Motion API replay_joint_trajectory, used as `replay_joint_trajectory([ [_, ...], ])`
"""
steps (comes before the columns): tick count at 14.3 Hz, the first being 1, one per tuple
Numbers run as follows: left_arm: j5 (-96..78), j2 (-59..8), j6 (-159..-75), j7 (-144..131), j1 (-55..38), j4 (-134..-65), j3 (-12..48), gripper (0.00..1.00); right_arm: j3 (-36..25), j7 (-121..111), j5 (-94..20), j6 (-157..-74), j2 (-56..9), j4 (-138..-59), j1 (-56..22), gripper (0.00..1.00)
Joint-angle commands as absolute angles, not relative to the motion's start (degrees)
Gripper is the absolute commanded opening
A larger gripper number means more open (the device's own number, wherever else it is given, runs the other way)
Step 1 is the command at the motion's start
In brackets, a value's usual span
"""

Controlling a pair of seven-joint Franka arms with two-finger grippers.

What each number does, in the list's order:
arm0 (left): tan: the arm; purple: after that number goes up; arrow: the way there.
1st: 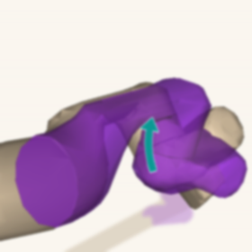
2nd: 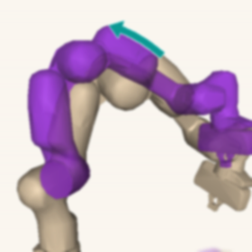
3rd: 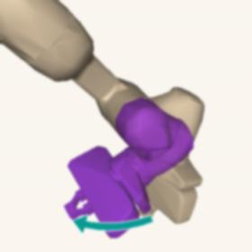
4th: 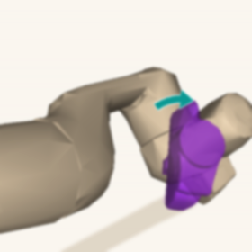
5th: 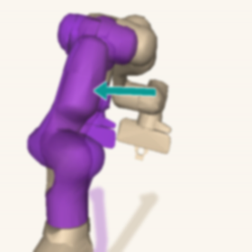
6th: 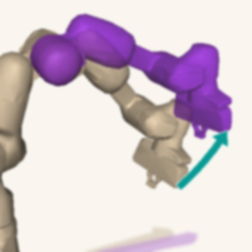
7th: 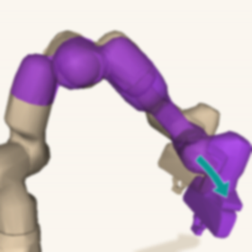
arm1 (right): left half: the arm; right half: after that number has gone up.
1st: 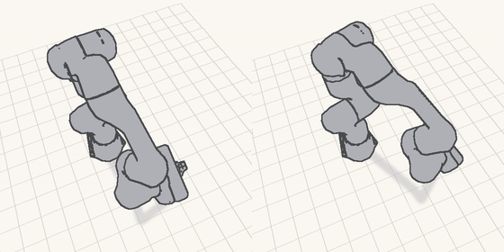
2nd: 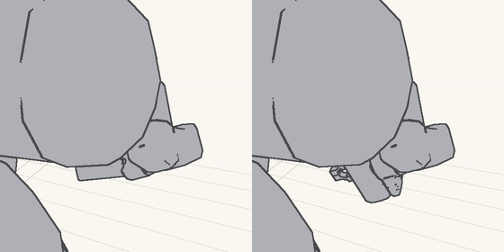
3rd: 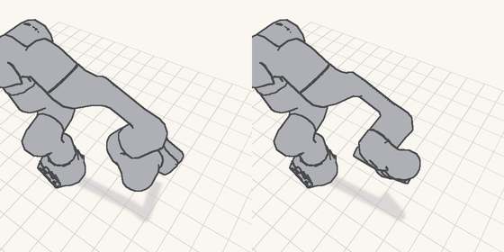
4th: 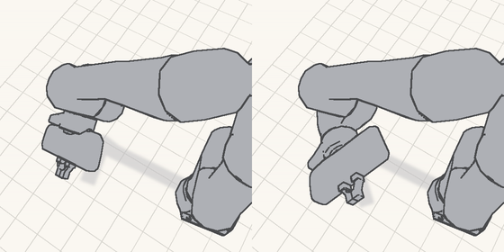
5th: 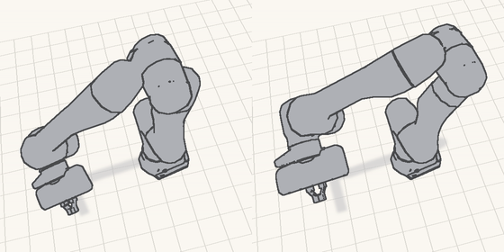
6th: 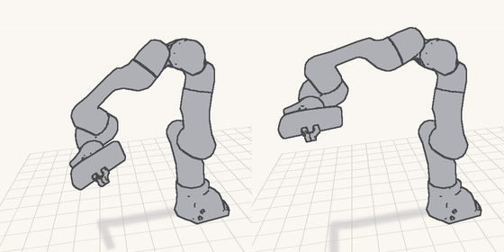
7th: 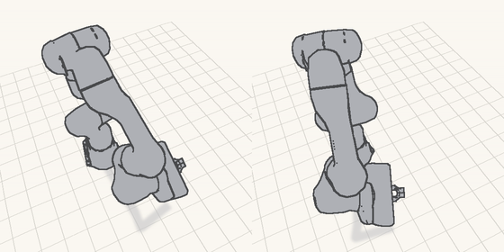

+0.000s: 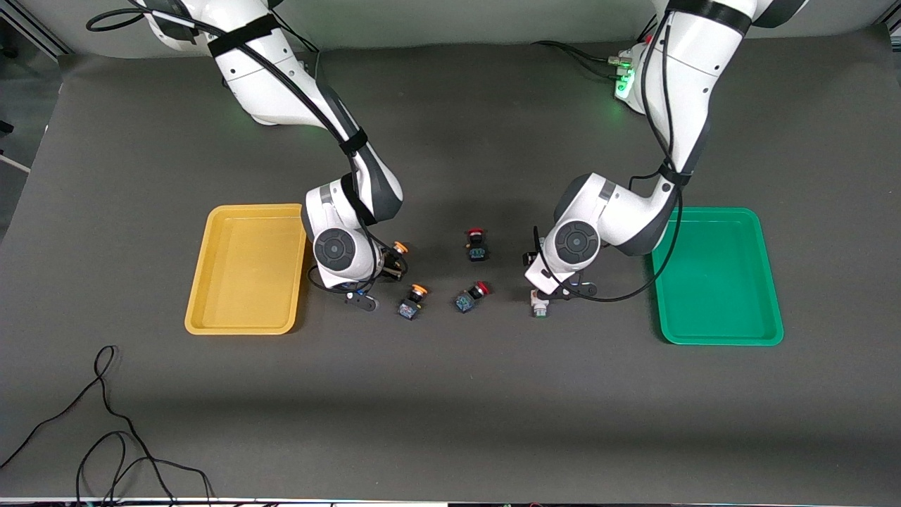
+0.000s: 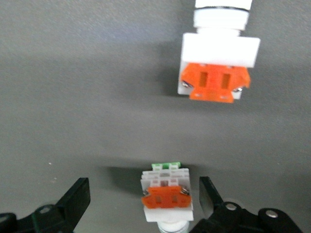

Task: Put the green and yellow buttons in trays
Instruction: 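Carry the black button to the yellow tray and the white to the green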

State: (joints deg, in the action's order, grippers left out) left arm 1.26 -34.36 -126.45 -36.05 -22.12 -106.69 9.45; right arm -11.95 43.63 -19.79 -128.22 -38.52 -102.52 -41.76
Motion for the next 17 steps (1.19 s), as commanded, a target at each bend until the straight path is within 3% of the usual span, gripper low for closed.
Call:
replay_joint_trajectory([
  [1,1.15,-33.14,-126.04,-38.23,-22.94,-107.32,9.67,1.0,-12.39,44.38,-21.53,-128.06,-38.24,-102.22,-42.89,0.0],
  [2,0.27,-33.13,-126.04,-38.15,-23.03,-107.23,9.93,0.9,-12.57,44.3,-21.53,-127.36,-37.45,-102.04,-42.54,0.0],
  [4,-0.18,-33.22,-126.12,-38.14,-22.85,-107.23,9.93,0.47,-14.31,43.33,-21.45,-120.98,-32.9,-100.65,-41.23,0.0],
  [5,-0.18,-33.31,-126.12,-38.14,-22.68,-107.14,9.93,0.31,-16.07,43.16,-21.27,-116.15,-30.35,-98.89,-40.44,0.0],
  [6,-0.18,-33.31,-126.12,-38.14,-22.41,-107.05,9.93,0.19,-17.74,42.89,-20.83,-110.45,-28.06,-96.7,-40.34,0.0],
  [7,-0.18,-33.31,-126.04,-38.14,-22.41,-107.05,9.93,0.13,-19.76,42.98,-20.13,-105.34,-26.21,-94.42,-40.69,0.0],
  [9,-0.26,-32.44,-124.47,-38.14,-22.06,-106.61,9.93,0.12,-24.93,40.8,-17.16,-97.16,-22.35,-90.72,-40.43,0.0],
  [12,-1.75,-27.18,-110.0,-34.22,-17.6,-101.44,10.11,0.12,-34.15,26.25,-15.47,-90.28,-16.45,-91.75,-40.52,0.0],
  [15,-5.27,-19.53,-100.74,-20.61,-9.87,-101.59,9.84,0.12,-44.53,6.57,-14.94,-91.83,-17.13,-96.4,-40.43,0.0],
  [17,-4.05,-16.89,-99.23,-12.78,-4.68,-103.87,9.49,0.12,-48.33,-3.82,-14.85,-99.19,-19.24,-101.92,-38.95,0.0],
])
